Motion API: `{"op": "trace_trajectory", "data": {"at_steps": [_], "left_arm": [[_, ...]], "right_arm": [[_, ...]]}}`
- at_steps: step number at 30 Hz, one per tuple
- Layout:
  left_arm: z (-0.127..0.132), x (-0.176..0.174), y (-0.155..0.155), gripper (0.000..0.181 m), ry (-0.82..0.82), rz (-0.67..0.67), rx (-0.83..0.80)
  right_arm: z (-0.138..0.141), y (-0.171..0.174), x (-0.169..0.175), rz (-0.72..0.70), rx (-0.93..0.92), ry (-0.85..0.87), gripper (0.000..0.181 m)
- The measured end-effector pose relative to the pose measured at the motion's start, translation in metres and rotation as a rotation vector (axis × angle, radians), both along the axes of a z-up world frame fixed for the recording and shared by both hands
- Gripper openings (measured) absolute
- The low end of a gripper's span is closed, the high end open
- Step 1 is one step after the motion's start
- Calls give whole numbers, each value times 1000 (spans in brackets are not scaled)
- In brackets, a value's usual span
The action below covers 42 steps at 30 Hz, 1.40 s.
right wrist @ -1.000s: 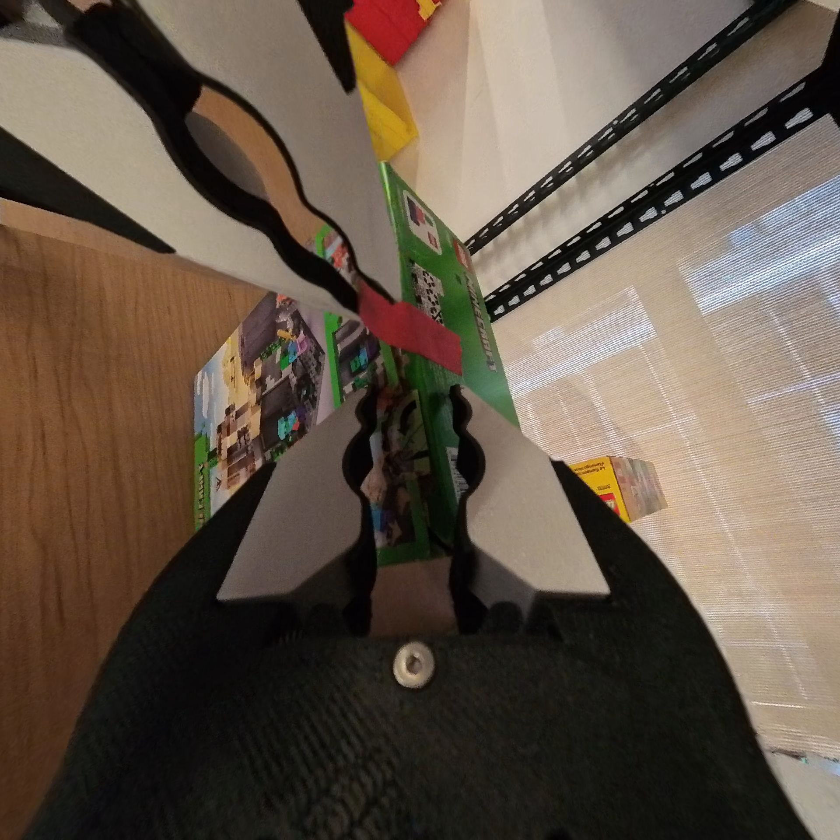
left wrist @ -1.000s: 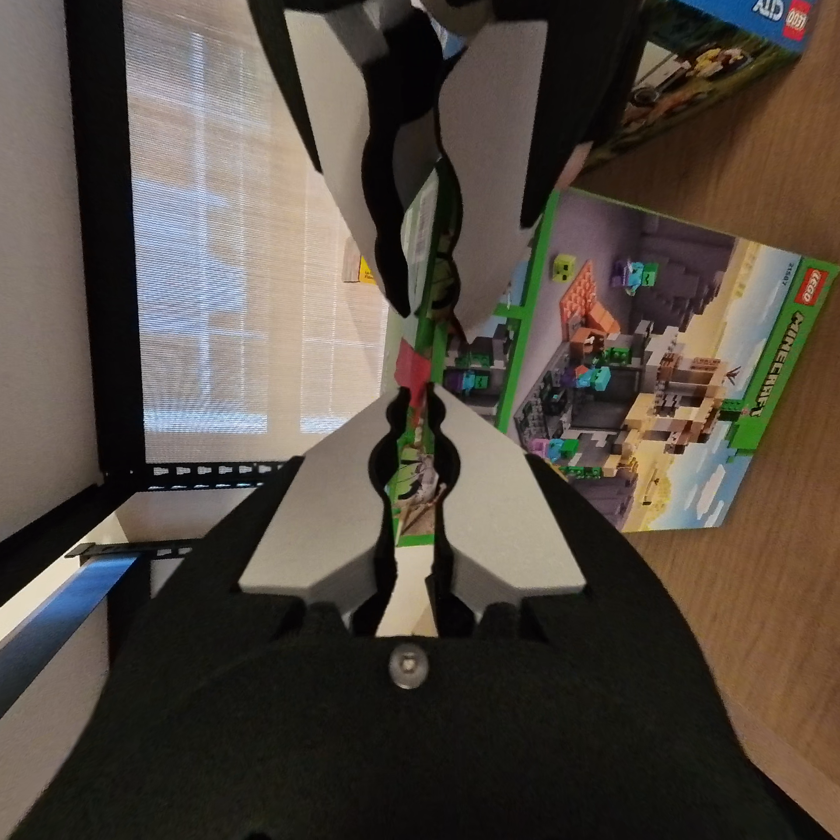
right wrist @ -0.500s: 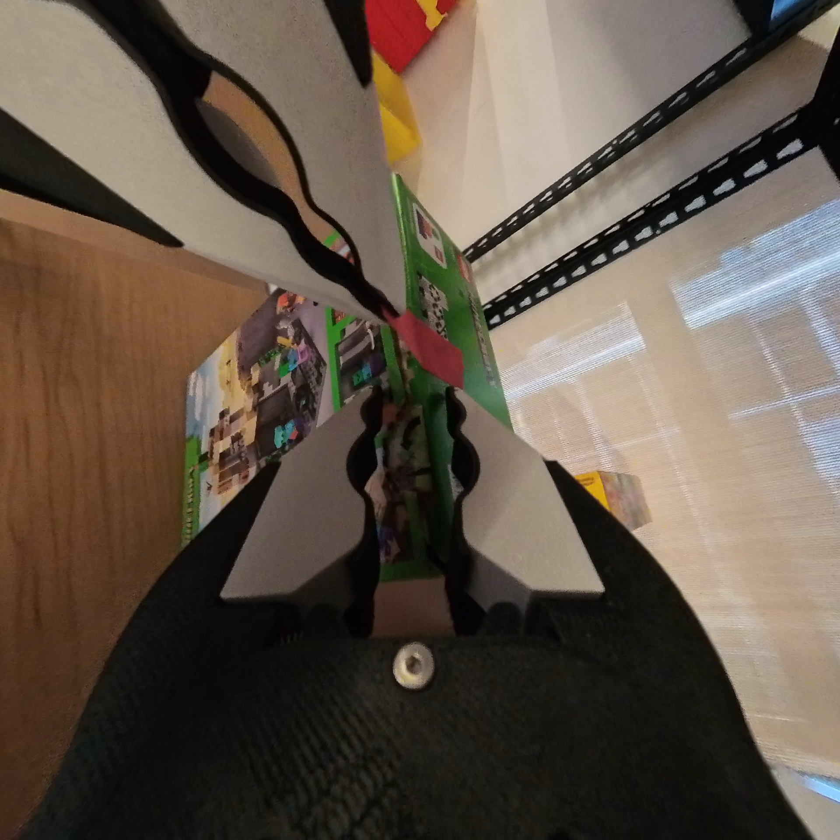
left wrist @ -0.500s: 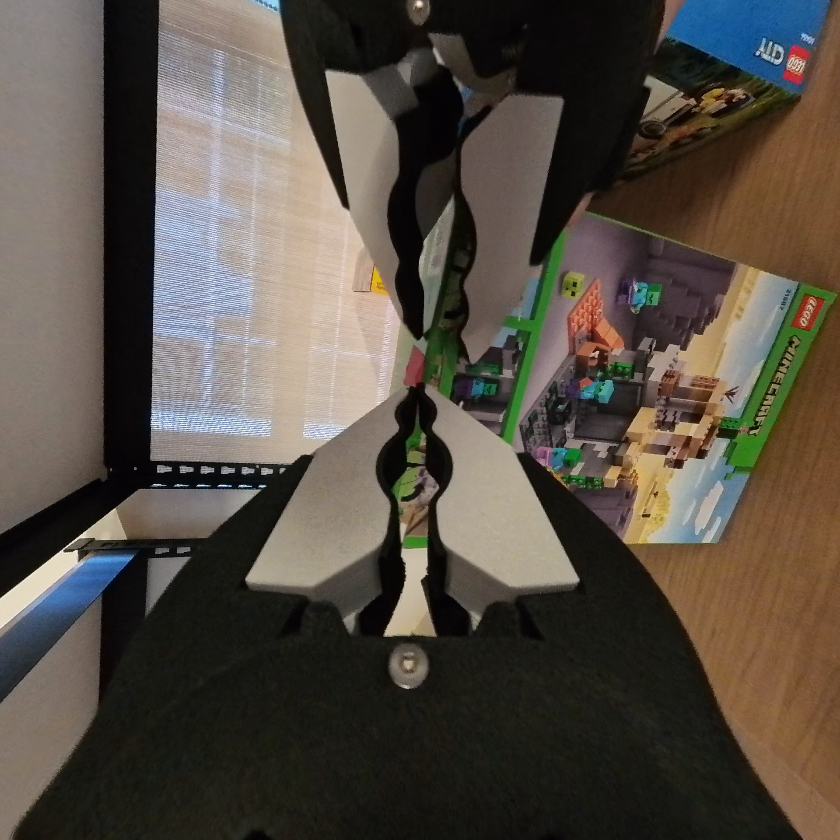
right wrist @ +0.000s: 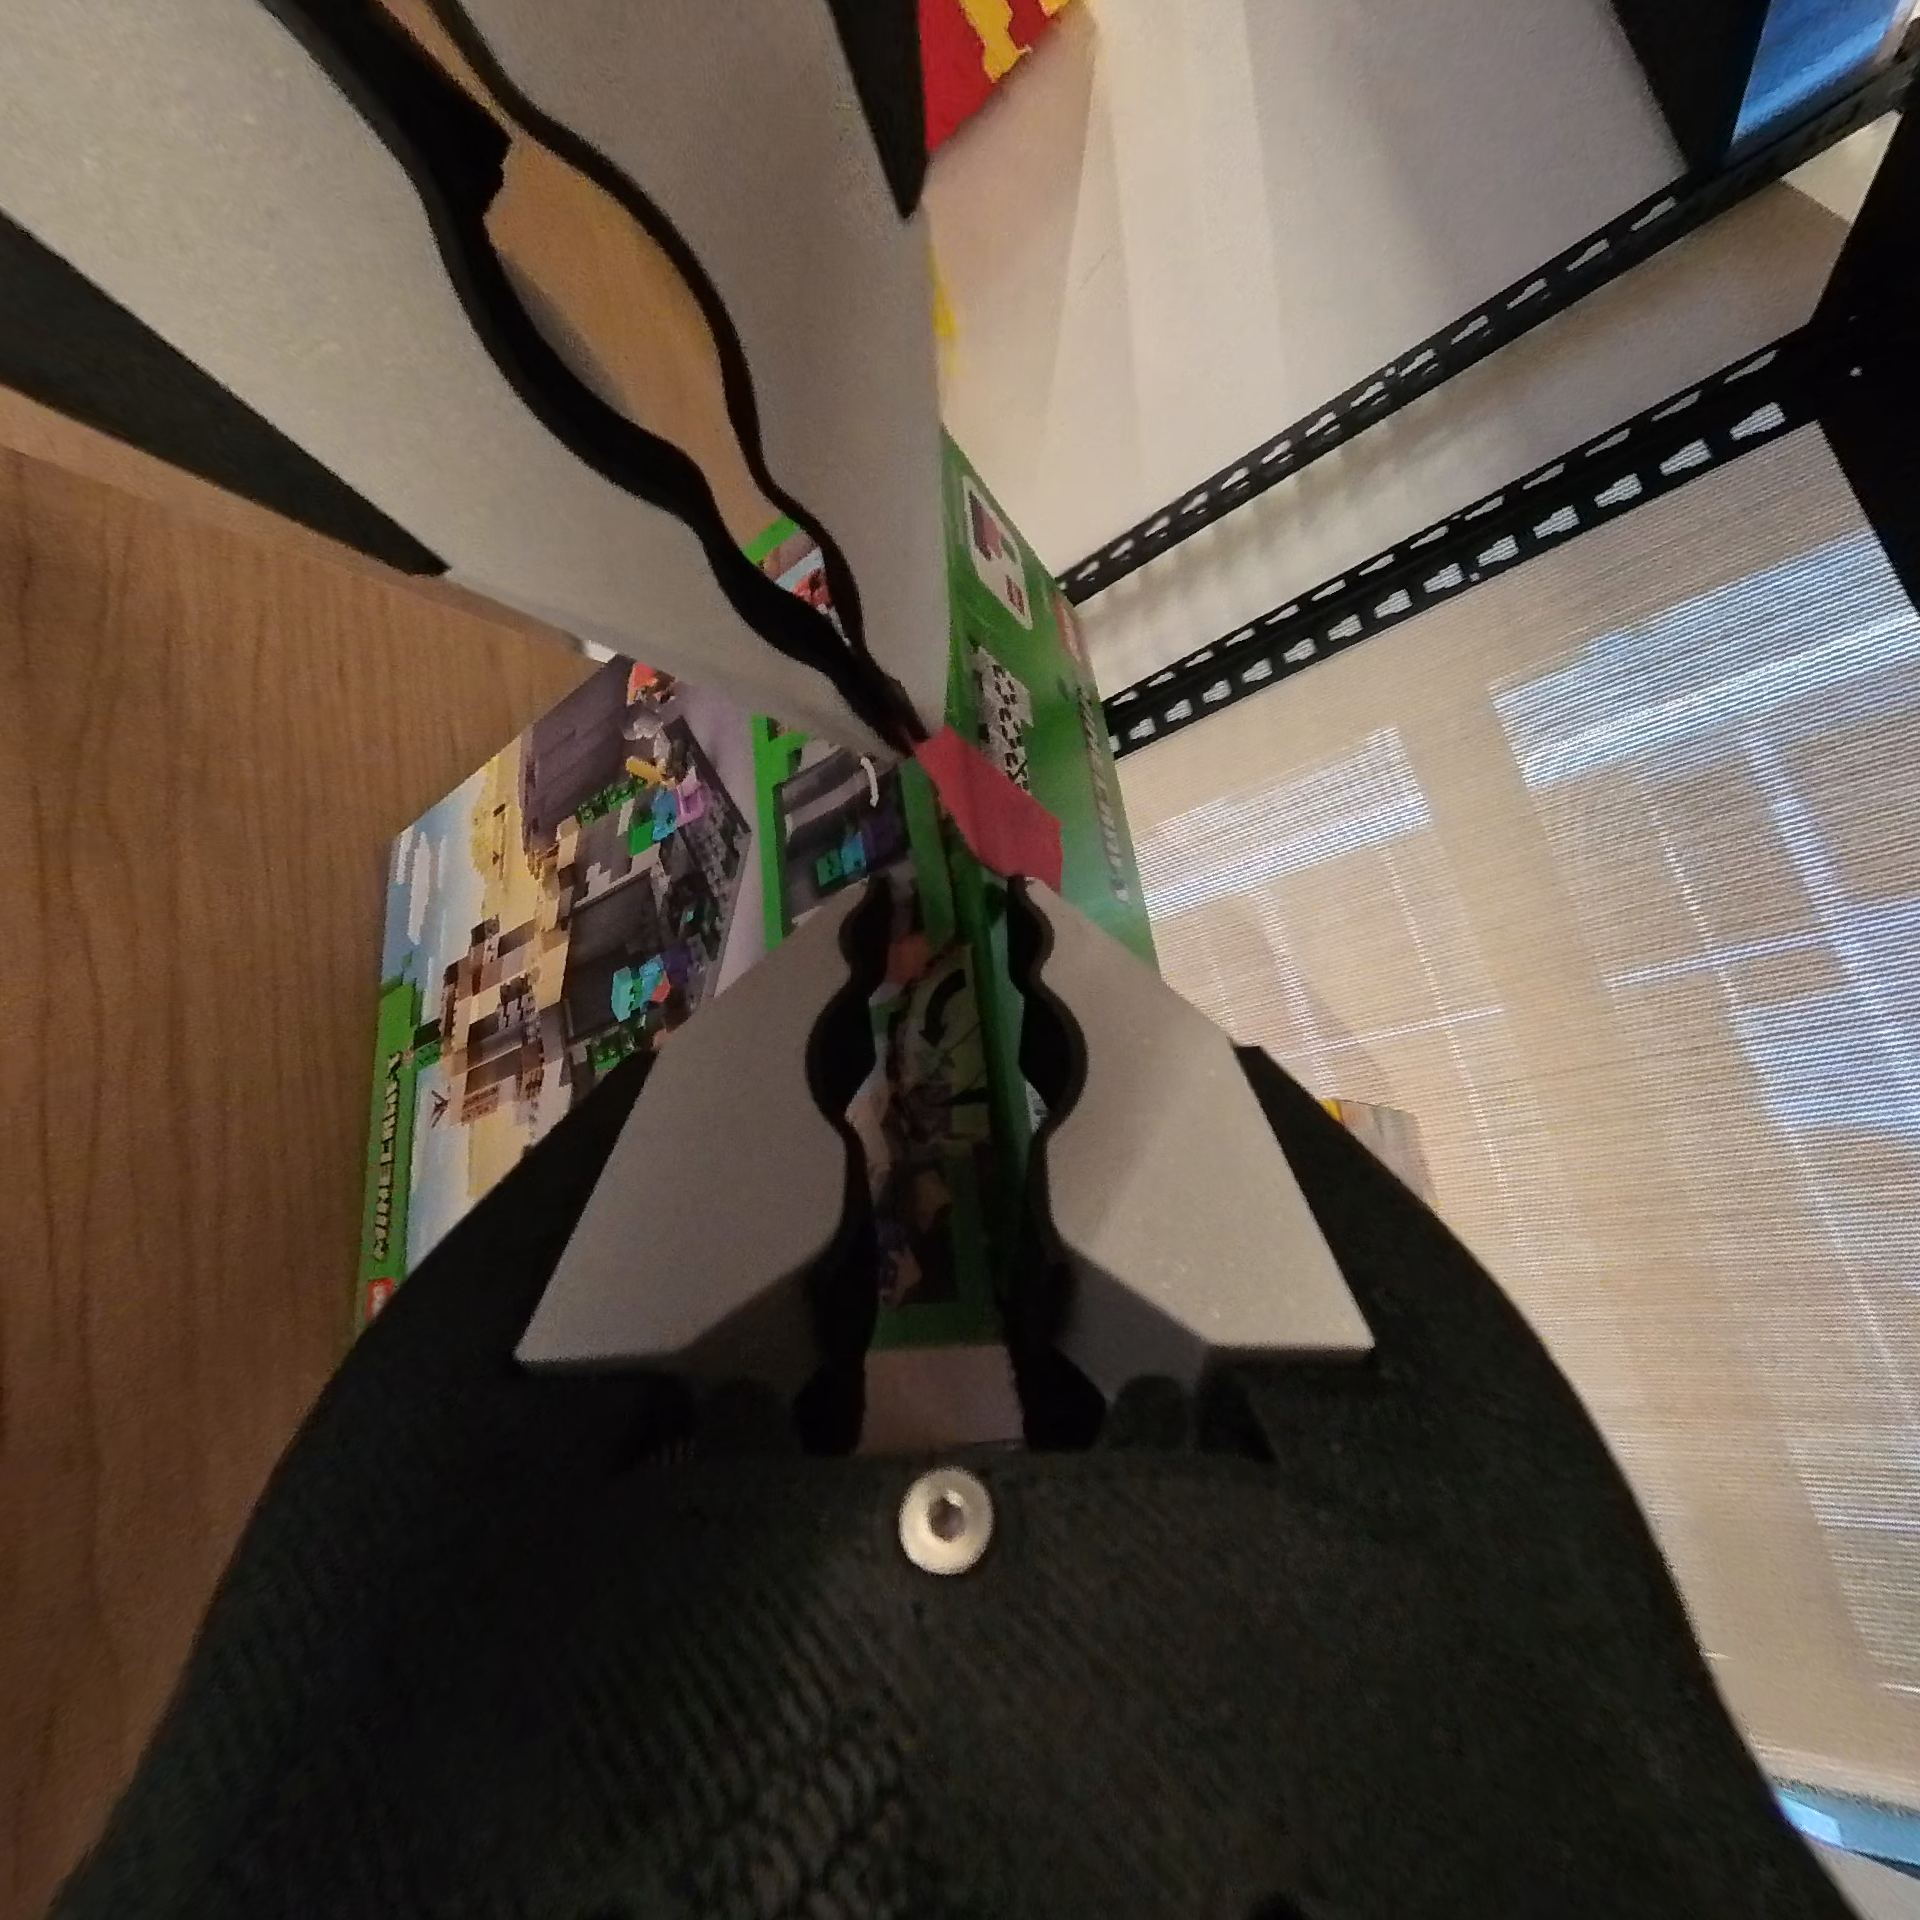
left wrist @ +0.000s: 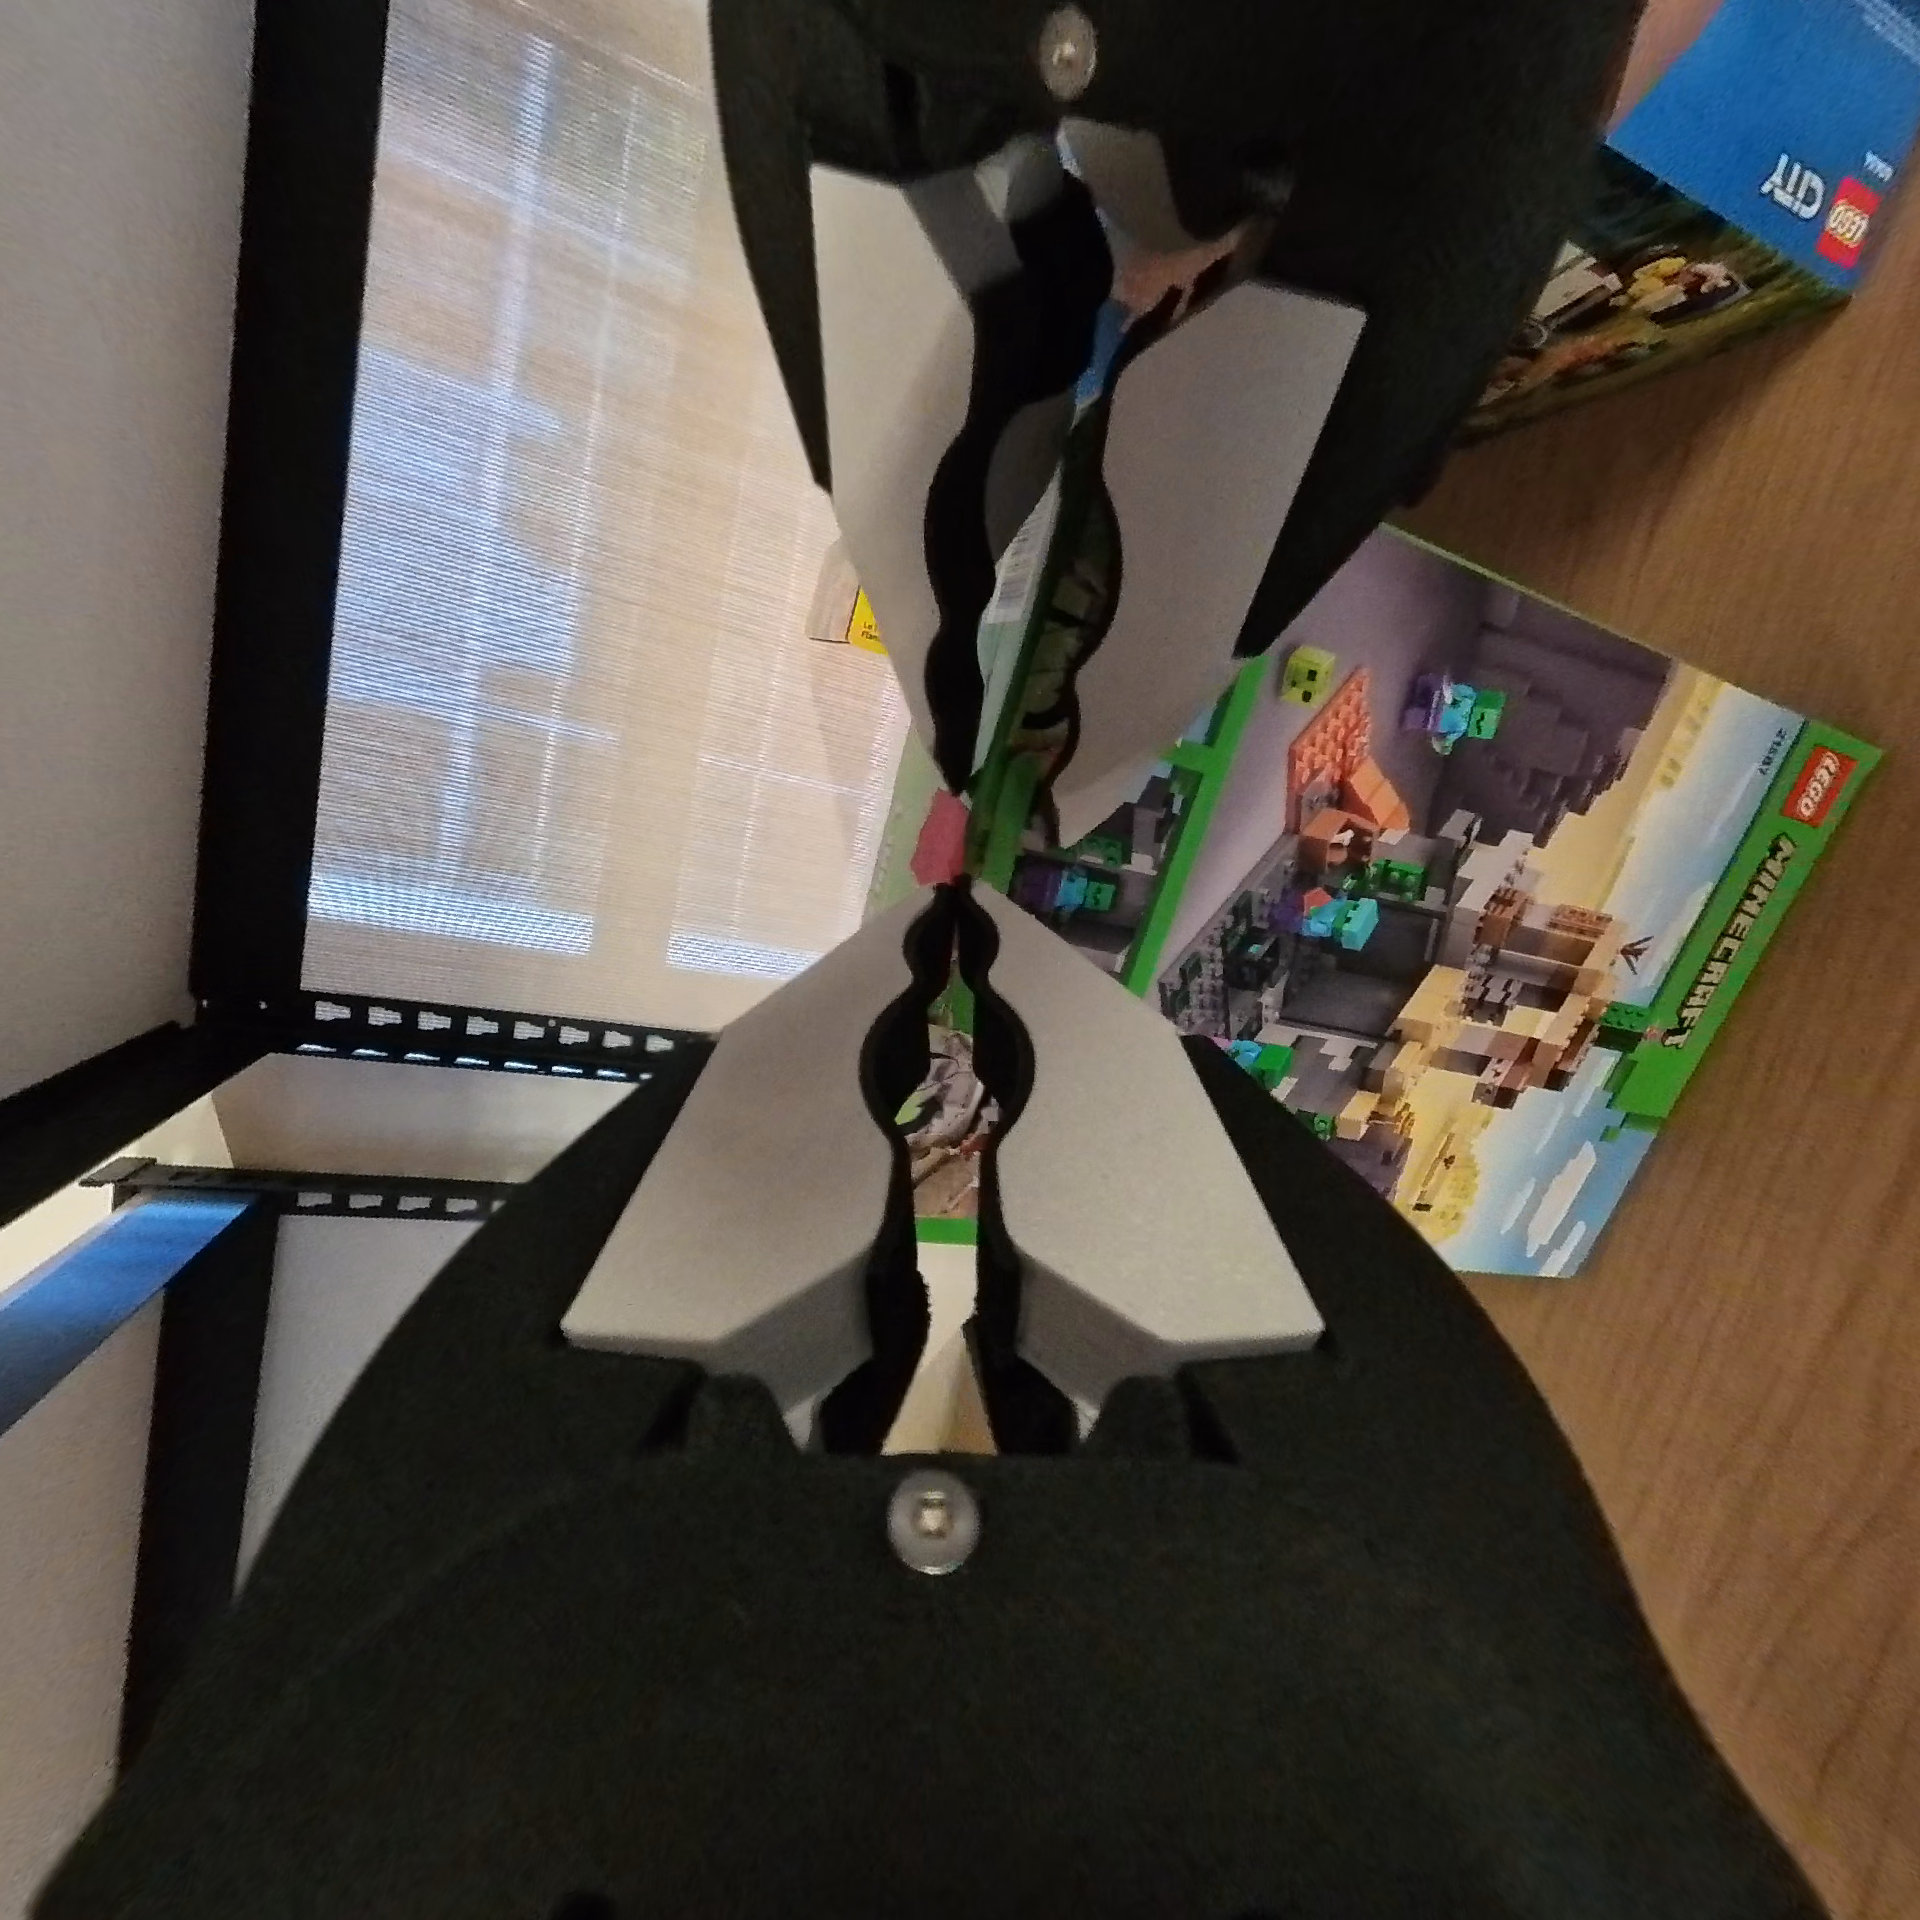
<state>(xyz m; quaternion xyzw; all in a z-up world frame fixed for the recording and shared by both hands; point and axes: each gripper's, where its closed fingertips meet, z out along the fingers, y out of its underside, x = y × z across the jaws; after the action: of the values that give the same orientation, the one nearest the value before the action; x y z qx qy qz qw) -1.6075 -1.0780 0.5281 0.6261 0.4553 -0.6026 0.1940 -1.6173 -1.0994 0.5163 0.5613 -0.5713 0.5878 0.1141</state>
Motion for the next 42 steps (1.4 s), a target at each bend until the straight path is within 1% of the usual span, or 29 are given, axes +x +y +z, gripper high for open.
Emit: {"op": "trace_trajectory", "data": {"at_steps": [5,10,14,18,20,22,25,27,31,32,34,37,40,42], "left_arm": [[-2,-1,0,0,-4,27,29],[-12,1,0,0,-26,51,-19],[-13,0,-1,0,-9,59,-55],[-3,1,0,0,39,45,-7],[-3,1,1,0,57,35,50],[-5,1,1,0,64,30,65],[-11,1,0,0,50,39,33],[-11,1,0,0,51,46,16],[-13,1,0,0,82,45,12],[-14,1,0,0,90,43,14],[-13,1,0,0,110,41,11],[-9,1,1,0,126,42,-30],[-8,2,2,0,142,41,-71],[-9,2,2,0,158,37,-86]], "right_arm": [[0,-1,0,5,44,6,20],[0,-1,0,-2,11,23,19],[0,-1,-1,-4,0,20,19],[0,1,1,11,41,2,20],[0,1,1,17,12,12,20],[-1,1,1,19,-30,32,22],[-2,3,2,30,-38,40,28],[-4,4,4,60,-36,56,36],[7,8,9,119,-92,39,51],[7,10,12,145,-90,52,57],[0,12,18,180,-73,108,60],[-13,6,19,129,-93,182,72],[-18,1,21,96,-207,218,80],[-21,0,22,100,-243,213,83]]}}
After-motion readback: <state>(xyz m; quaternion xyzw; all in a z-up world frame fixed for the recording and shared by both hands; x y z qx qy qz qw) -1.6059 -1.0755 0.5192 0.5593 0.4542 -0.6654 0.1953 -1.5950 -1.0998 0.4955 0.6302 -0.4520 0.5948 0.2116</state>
